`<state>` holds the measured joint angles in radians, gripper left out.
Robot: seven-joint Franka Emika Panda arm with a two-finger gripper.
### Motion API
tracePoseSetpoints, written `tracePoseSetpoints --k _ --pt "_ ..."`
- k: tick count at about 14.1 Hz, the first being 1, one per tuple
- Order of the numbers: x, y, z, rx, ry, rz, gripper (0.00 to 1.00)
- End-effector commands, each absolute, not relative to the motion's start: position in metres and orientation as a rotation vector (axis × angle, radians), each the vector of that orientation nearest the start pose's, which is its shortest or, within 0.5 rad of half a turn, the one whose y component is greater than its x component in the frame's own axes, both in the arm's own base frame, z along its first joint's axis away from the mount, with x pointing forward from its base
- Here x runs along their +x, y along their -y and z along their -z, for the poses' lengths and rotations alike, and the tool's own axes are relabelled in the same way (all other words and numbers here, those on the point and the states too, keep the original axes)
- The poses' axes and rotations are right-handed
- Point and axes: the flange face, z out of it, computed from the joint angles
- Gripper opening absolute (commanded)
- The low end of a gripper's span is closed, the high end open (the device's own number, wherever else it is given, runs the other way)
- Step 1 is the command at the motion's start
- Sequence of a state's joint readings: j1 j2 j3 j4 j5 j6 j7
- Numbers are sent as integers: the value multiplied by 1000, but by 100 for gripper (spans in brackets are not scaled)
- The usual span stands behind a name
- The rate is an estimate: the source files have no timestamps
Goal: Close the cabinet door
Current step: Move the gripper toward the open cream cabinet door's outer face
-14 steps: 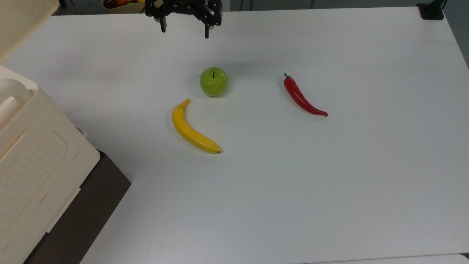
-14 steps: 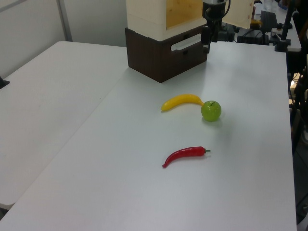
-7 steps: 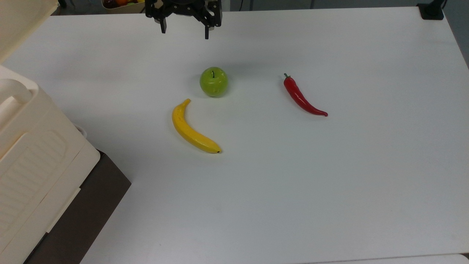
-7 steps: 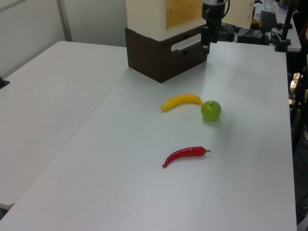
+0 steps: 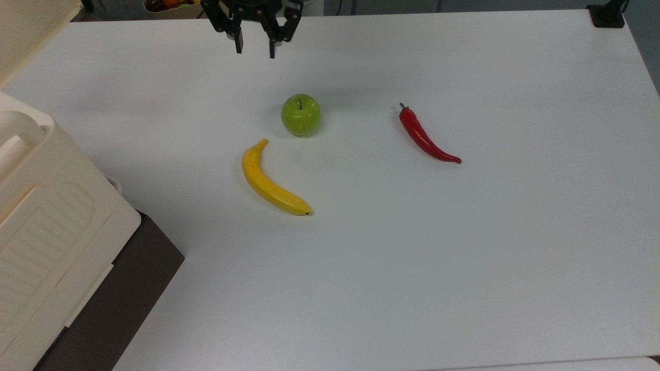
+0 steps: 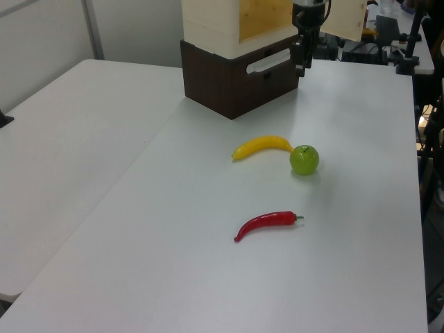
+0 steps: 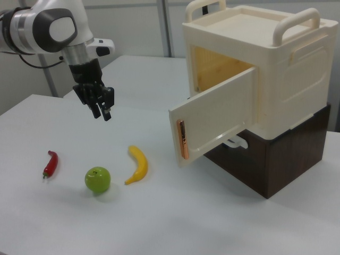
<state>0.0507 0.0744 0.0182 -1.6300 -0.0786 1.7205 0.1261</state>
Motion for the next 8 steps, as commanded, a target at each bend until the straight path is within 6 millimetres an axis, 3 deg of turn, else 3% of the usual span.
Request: tracePoseSetpoints --k 1,4,8 --pt "582 -23 -571 -3213 -63 31 25" --pt "579 -17 -578 -3211 -81 45 0" --pt "575 19 -602 -3209 -182 66 0"
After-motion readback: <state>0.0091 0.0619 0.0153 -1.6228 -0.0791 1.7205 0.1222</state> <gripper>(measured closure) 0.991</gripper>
